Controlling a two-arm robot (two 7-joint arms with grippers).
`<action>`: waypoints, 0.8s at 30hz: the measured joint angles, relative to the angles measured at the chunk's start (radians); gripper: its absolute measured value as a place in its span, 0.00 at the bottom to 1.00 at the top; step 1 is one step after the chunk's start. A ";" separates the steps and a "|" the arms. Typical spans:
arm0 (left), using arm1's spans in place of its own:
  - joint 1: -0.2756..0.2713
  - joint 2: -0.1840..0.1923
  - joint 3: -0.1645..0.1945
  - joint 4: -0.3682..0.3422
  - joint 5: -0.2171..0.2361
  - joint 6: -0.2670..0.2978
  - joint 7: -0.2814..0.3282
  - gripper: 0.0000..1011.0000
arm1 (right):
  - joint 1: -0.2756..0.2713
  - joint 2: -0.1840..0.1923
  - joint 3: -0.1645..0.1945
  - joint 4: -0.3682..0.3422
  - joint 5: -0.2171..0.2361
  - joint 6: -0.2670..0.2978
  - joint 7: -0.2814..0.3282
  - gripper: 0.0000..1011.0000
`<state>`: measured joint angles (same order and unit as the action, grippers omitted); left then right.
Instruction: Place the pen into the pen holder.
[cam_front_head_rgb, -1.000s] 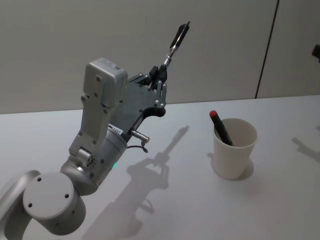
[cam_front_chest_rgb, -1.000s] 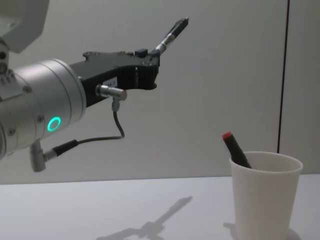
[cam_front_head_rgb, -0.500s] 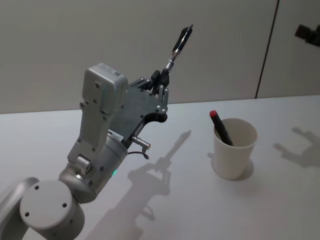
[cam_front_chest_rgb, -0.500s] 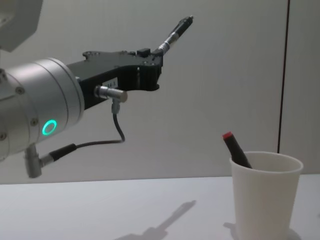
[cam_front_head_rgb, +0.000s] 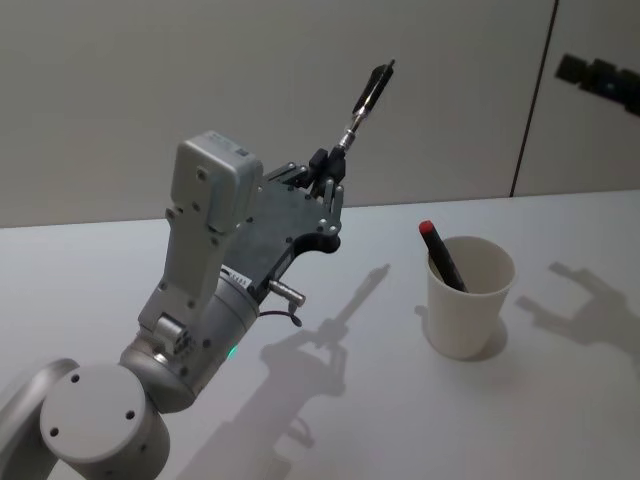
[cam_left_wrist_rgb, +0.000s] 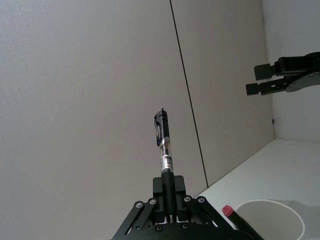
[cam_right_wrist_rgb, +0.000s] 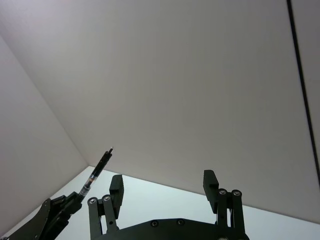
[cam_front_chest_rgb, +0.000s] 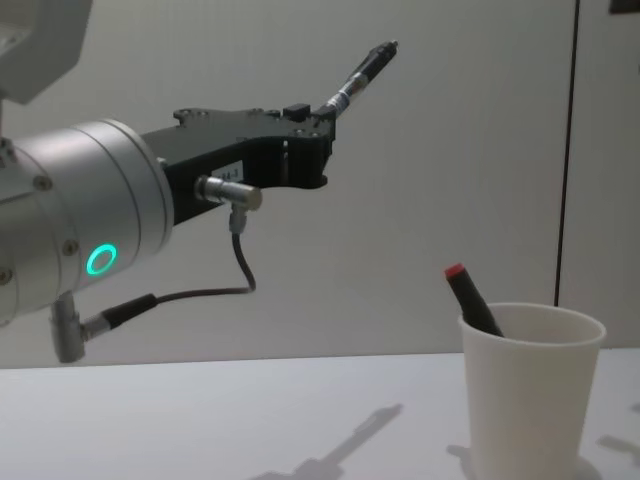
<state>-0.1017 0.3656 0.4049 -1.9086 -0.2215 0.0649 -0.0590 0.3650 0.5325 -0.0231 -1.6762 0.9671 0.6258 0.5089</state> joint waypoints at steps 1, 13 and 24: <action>0.002 0.000 -0.001 -0.002 0.001 0.002 0.000 0.13 | -0.001 -0.005 -0.007 -0.004 0.002 0.004 -0.011 0.99; 0.022 0.010 -0.007 -0.022 0.005 0.009 0.012 0.13 | 0.008 -0.063 -0.069 -0.014 0.029 0.059 -0.094 0.99; 0.034 0.013 -0.015 -0.029 0.007 0.013 0.015 0.13 | 0.032 -0.136 -0.121 -0.014 0.116 0.098 -0.181 0.99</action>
<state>-0.0680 0.3790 0.3903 -1.9376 -0.2145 0.0781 -0.0438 0.3971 0.3968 -0.1441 -1.6905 1.0828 0.7237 0.3275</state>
